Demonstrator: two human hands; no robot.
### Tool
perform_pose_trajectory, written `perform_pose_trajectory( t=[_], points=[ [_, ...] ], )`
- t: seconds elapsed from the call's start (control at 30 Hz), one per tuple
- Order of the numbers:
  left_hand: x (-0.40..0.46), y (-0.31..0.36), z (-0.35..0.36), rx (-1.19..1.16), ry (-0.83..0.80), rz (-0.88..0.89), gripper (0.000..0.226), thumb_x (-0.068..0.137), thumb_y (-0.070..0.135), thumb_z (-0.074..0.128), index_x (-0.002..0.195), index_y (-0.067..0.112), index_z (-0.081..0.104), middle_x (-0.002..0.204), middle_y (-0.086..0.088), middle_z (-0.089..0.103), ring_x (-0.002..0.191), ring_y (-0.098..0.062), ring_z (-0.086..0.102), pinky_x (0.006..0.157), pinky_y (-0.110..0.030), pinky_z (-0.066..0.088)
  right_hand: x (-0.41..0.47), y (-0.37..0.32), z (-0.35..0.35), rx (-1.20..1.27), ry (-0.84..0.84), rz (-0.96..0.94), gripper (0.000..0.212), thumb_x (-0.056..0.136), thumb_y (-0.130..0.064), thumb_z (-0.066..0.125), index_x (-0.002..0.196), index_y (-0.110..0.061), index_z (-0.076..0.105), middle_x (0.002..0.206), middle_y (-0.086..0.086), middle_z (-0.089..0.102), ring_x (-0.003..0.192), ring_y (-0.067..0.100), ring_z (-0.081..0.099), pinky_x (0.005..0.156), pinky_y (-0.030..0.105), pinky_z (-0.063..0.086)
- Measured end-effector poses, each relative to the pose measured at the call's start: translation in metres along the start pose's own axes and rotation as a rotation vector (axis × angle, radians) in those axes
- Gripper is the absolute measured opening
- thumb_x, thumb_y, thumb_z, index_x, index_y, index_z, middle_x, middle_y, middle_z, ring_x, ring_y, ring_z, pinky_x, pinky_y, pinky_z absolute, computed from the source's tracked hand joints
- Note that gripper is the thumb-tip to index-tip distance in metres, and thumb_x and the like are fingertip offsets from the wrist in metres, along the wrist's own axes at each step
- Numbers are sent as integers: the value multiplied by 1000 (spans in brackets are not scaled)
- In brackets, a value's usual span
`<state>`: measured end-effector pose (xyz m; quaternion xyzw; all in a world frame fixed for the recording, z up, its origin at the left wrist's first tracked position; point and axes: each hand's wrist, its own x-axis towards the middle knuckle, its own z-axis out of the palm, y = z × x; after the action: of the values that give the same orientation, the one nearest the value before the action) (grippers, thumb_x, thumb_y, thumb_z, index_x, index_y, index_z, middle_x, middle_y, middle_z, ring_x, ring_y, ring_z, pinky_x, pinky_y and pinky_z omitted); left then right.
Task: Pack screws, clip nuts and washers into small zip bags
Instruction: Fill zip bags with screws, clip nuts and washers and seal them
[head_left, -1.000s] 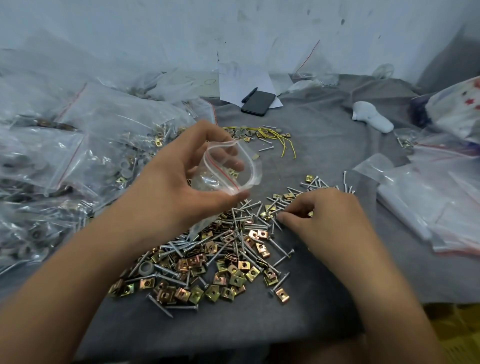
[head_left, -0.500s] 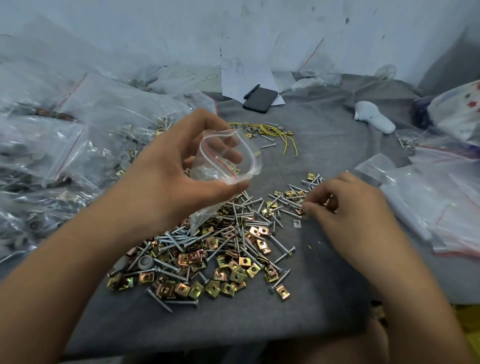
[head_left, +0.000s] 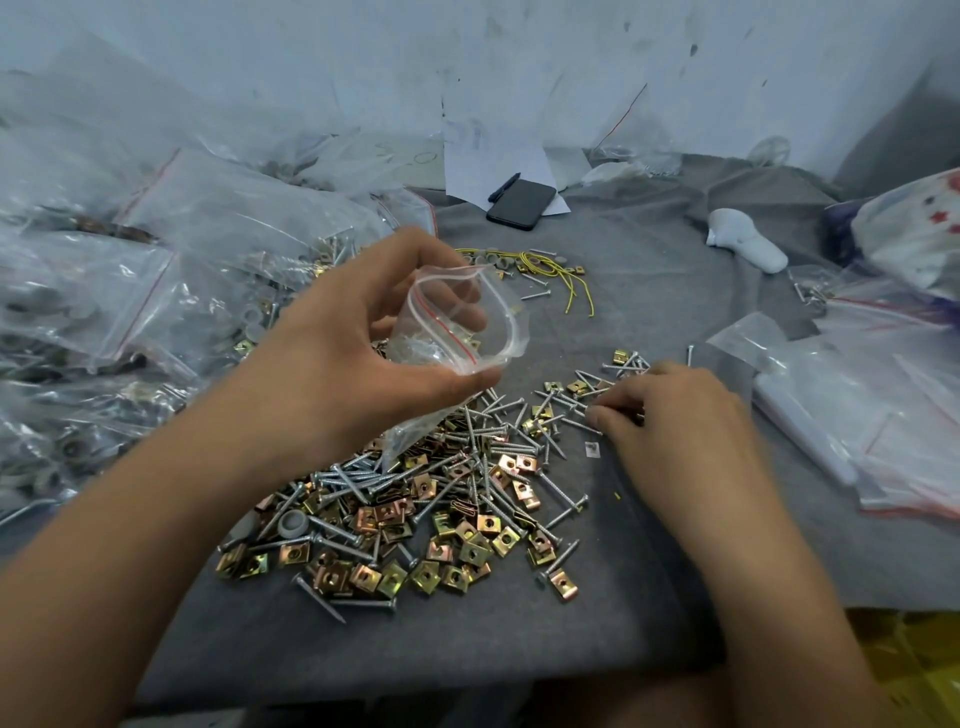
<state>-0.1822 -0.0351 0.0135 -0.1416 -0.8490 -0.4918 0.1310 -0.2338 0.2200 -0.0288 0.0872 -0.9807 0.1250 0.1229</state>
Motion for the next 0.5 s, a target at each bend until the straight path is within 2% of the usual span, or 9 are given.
perform_pose_trajectory(
  t=[0.13, 0.27, 0.5],
  points=[
    [0, 0, 0, 6, 2, 1, 54, 69, 59, 85, 114, 41, 62, 115, 17, 77, 113, -5, 72, 100, -39, 57, 2, -1, 0, -78, -33, 11, 18, 98, -45, 65, 108, -37, 78, 107, -1, 67, 111, 29, 58, 91, 42, 48],
    [0, 0, -1, 9, 11, 3, 52, 70, 57, 85, 113, 41, 62, 114, 17, 77, 113, -5, 73, 100, -38, 56, -1, 3, -4, -138, -47, 6, 12, 94, -40, 71, 100, -36, 80, 104, 0, 65, 107, 29, 57, 87, 42, 49],
    [0, 0, 0, 17, 4, -11, 53, 69, 54, 87, 113, 39, 62, 113, 17, 77, 111, -3, 73, 98, -35, 57, -2, 7, 3, -25, -48, 5, 9, 98, -34, 66, 97, -28, 72, 103, 0, 57, 109, 28, 57, 90, 44, 47]
  ],
)
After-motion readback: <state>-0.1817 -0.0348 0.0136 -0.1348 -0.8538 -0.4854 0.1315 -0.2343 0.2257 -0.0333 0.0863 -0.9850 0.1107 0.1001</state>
